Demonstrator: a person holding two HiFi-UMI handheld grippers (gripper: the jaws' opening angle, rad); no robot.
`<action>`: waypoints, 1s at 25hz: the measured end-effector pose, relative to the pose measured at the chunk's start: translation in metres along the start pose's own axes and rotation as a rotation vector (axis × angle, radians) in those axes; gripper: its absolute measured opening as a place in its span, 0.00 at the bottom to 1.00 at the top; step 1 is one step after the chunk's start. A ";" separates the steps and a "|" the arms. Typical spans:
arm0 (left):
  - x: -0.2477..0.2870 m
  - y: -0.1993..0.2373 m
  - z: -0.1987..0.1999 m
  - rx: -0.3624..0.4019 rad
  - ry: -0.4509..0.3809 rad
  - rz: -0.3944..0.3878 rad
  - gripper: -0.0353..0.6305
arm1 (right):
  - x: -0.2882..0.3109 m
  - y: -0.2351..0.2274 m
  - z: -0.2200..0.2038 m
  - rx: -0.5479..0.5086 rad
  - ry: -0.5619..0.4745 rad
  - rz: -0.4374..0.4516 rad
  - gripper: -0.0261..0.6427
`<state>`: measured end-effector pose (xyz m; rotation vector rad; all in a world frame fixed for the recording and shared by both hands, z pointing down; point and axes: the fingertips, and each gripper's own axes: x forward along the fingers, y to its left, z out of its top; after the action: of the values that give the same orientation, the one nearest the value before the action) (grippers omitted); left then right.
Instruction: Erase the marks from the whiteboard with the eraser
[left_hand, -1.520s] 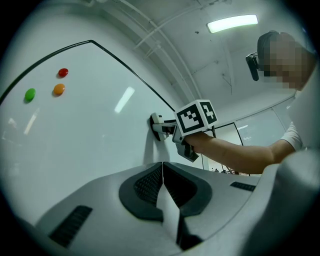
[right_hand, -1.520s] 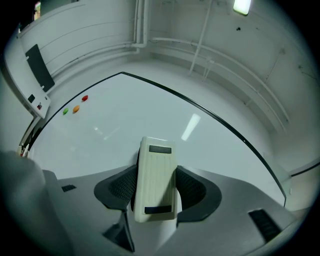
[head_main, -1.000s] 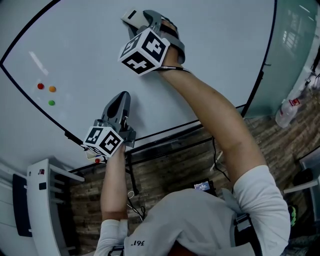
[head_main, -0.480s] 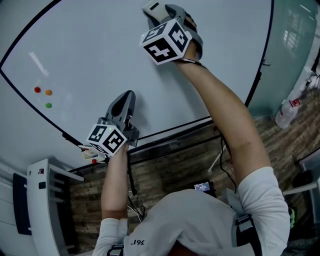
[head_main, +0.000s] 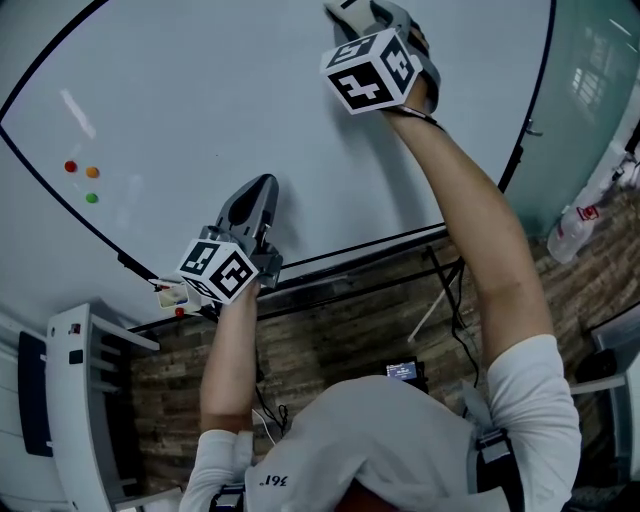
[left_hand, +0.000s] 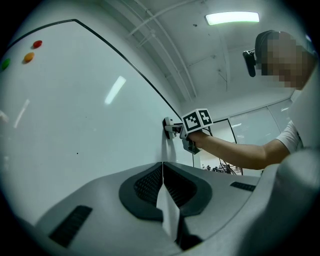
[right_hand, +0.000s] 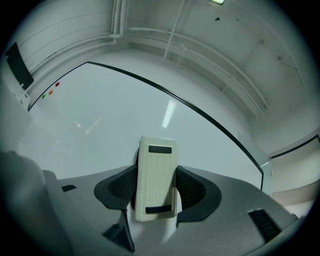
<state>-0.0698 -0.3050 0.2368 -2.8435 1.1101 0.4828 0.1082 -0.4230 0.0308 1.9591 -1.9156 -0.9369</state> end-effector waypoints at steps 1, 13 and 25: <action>0.002 -0.002 -0.001 -0.002 0.001 0.002 0.06 | 0.000 -0.005 -0.004 -0.005 0.004 -0.004 0.42; 0.013 -0.010 -0.012 -0.017 0.018 0.000 0.06 | -0.020 -0.068 -0.065 0.009 0.074 -0.094 0.42; 0.018 -0.032 -0.041 -0.048 0.055 -0.042 0.06 | -0.075 -0.042 -0.112 0.138 0.067 -0.007 0.42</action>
<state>-0.0255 -0.2997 0.2682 -2.9322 1.0590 0.4365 0.2133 -0.3751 0.1117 2.0466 -1.9854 -0.7483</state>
